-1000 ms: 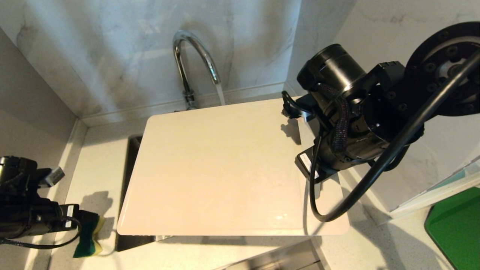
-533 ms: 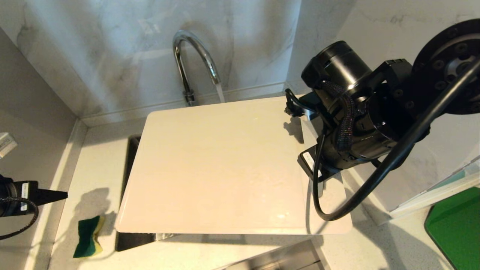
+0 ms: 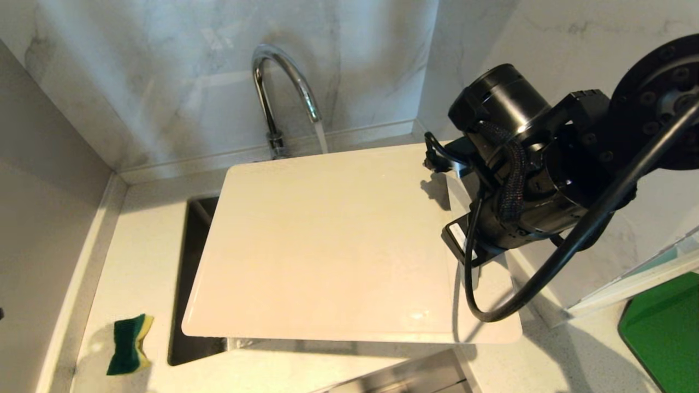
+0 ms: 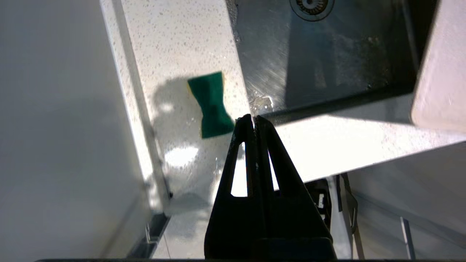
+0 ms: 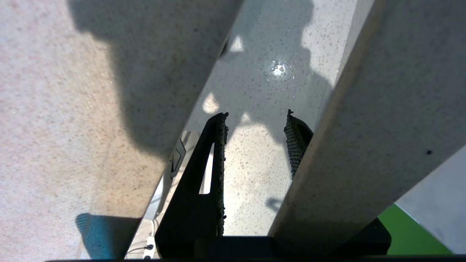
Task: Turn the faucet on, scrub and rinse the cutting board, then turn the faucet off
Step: Put down the cutting board
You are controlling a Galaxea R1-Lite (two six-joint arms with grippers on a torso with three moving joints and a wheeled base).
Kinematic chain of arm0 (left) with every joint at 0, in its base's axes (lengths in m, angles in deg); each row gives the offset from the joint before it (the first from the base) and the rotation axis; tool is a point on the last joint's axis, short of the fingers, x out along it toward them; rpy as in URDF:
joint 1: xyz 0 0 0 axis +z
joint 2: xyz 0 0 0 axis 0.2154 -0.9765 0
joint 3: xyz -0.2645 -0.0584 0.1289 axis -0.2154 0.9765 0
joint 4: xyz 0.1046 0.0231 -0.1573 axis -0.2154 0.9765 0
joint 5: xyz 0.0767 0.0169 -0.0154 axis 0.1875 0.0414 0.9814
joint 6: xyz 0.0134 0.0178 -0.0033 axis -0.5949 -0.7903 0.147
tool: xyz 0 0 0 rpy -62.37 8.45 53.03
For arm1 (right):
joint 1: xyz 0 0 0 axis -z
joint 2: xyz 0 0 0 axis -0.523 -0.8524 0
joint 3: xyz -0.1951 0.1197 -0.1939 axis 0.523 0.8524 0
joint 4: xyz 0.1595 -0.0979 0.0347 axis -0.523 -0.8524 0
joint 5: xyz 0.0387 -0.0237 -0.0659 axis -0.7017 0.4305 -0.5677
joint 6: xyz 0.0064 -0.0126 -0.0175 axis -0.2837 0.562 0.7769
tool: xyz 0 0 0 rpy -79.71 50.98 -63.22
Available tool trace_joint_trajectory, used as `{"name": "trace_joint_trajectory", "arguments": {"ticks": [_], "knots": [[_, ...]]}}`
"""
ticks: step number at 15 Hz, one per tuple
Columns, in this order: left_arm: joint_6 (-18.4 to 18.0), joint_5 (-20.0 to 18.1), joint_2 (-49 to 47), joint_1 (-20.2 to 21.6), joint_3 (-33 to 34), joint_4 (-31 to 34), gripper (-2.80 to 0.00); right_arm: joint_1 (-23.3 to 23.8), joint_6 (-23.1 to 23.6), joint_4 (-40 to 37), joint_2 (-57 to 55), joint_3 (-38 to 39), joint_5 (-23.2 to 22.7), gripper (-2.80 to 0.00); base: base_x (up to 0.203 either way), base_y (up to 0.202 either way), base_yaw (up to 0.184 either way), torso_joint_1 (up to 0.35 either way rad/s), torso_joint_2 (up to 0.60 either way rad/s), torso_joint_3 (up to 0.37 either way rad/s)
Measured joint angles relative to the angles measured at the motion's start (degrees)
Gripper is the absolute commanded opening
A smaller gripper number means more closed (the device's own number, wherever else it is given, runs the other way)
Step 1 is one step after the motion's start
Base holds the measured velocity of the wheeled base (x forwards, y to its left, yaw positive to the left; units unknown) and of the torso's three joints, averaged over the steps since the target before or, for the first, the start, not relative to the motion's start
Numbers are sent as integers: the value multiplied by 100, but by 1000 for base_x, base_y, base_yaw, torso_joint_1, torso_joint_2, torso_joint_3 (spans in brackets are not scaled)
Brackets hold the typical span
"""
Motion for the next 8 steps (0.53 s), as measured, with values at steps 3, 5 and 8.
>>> {"name": "trace_joint_trajectory", "arguments": {"ticks": [3, 5, 8], "knots": [[10, 21, 942, -2, 405, 226, -280, 13, 0, 182, 104, 179, 0, -280, 0, 0, 0, 0, 0, 0], [38, 44, 1484, 5, 671, 412, -280, 20, 0, 293, 188, 357, 2, -280, 0, 0, 0, 0, 0, 0], [70, 218, 2166, 82, 1112, 502, -280, 20, -1, 359, 293, 554, -1, -280, 0, 0, 0, 0, 0, 0]]}}
